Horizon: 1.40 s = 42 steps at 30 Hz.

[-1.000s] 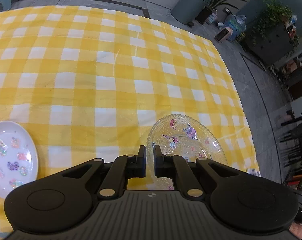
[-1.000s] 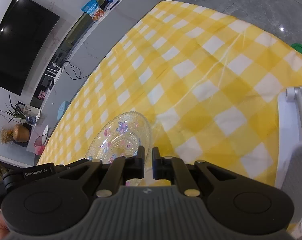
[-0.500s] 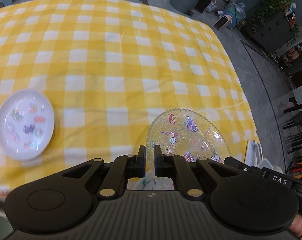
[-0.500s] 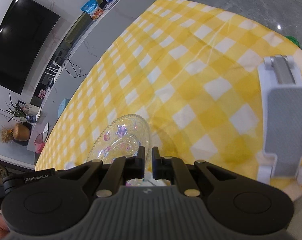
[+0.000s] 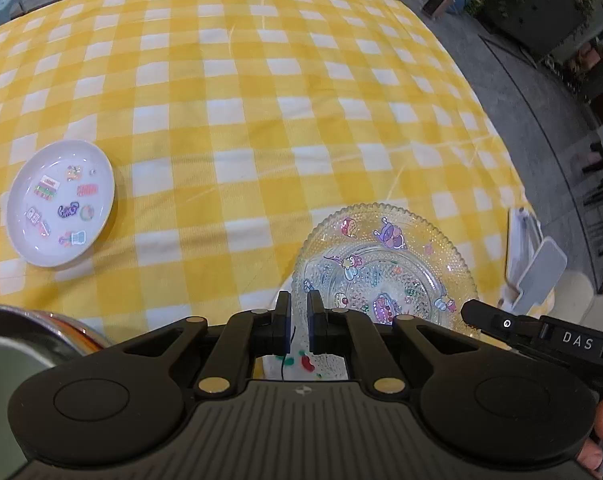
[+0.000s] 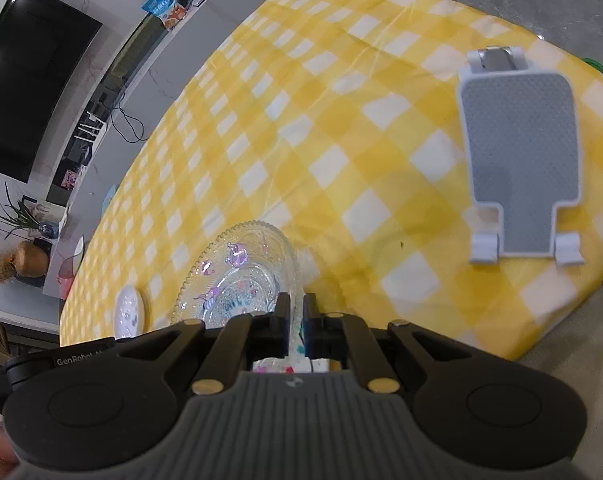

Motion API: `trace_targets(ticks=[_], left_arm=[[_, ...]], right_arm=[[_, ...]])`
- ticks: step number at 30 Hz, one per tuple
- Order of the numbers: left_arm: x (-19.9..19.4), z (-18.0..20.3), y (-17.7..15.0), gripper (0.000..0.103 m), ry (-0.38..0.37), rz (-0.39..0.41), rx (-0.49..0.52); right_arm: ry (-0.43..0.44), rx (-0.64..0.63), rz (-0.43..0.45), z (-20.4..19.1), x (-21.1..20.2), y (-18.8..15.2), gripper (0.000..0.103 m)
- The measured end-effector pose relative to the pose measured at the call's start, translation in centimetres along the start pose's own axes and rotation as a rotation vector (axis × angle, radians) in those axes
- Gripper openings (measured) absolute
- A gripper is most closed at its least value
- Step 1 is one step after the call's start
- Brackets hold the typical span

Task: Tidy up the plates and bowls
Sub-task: 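Lift the glass plate with the left gripper and carry it over the floral plate, then lower the glass plate onto the floral plate and open the left gripper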

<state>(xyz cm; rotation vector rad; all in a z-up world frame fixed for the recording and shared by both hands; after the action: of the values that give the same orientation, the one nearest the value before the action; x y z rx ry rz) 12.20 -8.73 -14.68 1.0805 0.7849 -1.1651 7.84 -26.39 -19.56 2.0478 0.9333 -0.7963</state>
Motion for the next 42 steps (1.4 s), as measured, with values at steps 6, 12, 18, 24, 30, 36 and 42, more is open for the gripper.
trace_targets(ticks=[6, 12, 18, 24, 30, 36, 42], left_arm=[[-0.2, -0.1, -0.9, 0.008, 0.029, -0.013, 0.039], [0.0, 0.0, -1.7, 0.008, 0.07, -0.032, 0.084], [0.5, 0.1, -1.8, 0.008, 0.122, -0.026, 0.13], [0.9, 0.0, -2.1, 0.008, 0.134, -0.033, 0.151], [1.0, 0.3, -2.1, 0.008, 0.149, -0.027, 0.182], [1.2, 0.2, -2.2, 0.011, 0.152, -0.052, 0.185], [0.5, -0.2, -1.6, 0.011, 0.171, -0.013, 0.19]], right_arm=[[-0.004, -0.007, -0.023, -0.1, -0.2, -1.2, 0.004], [-0.025, -0.019, -0.055, 0.0, 0.0, -2.2, 0.004], [-0.05, -0.065, -0.098, -0.3, 0.5, -3.1, 0.005], [-0.085, -0.123, -0.101, -0.6, 0.6, -3.2, 0.006], [-0.099, -0.164, -0.125, -1.2, 1.1, -3.5, 0.008], [-0.096, -0.19, -0.148, -1.7, 1.7, -3.9, 0.015], [-0.113, -0.225, -0.142, -2.0, 2.0, -3.9, 0.019]])
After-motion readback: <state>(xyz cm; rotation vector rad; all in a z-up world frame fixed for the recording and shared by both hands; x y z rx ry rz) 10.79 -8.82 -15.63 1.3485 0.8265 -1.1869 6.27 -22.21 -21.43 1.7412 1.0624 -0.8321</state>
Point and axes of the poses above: each gripper's, at about its wrist camera, not at the fingertips, and x roughly the way its jaws point, z to its right, y to its top, the point moved 9 cm from there along x, roughly the way its jaws point, and after that the axes turned 8 degrees about -x, right-handed, at the moved point
